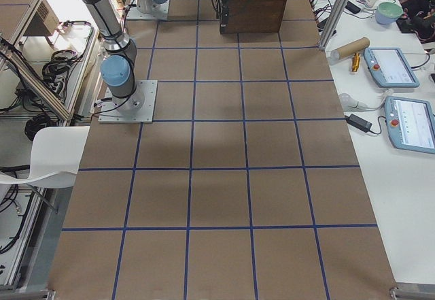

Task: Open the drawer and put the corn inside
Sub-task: 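Lower the left gripper over the yellow corn and grasp it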

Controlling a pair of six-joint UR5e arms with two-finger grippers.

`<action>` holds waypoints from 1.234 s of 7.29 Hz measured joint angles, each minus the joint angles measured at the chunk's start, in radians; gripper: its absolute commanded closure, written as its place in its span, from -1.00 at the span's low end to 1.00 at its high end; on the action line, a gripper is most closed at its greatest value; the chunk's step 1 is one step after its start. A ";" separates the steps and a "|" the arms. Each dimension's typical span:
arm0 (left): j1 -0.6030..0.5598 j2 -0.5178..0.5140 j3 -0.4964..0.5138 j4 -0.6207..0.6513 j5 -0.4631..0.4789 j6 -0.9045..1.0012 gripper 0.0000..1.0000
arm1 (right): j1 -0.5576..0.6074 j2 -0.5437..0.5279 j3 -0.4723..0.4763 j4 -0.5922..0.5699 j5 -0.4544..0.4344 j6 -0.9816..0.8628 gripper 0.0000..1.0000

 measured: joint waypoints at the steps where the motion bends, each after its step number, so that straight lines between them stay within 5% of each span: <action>1: 0.001 -0.015 -0.018 0.033 0.001 0.000 -1.00 | 0.000 0.000 0.000 0.000 0.000 0.000 -1.00; 5: 0.015 -0.050 -0.055 0.105 0.006 0.001 -1.00 | 0.000 -0.001 0.000 0.000 0.000 0.000 -1.00; 6: 0.016 -0.050 -0.056 0.108 0.006 0.001 -0.40 | 0.000 -0.001 0.000 0.000 0.000 0.000 -1.00; 7: 0.016 -0.050 -0.055 0.111 0.004 0.001 0.51 | 0.000 -0.001 0.000 0.000 0.000 0.000 -1.00; 8: 0.016 -0.048 -0.054 0.112 0.001 0.001 1.00 | 0.000 0.000 0.000 0.000 0.000 0.000 -1.00; 9: 0.016 -0.045 -0.054 0.113 0.001 0.001 1.00 | 0.000 0.000 0.000 0.000 0.000 0.000 -1.00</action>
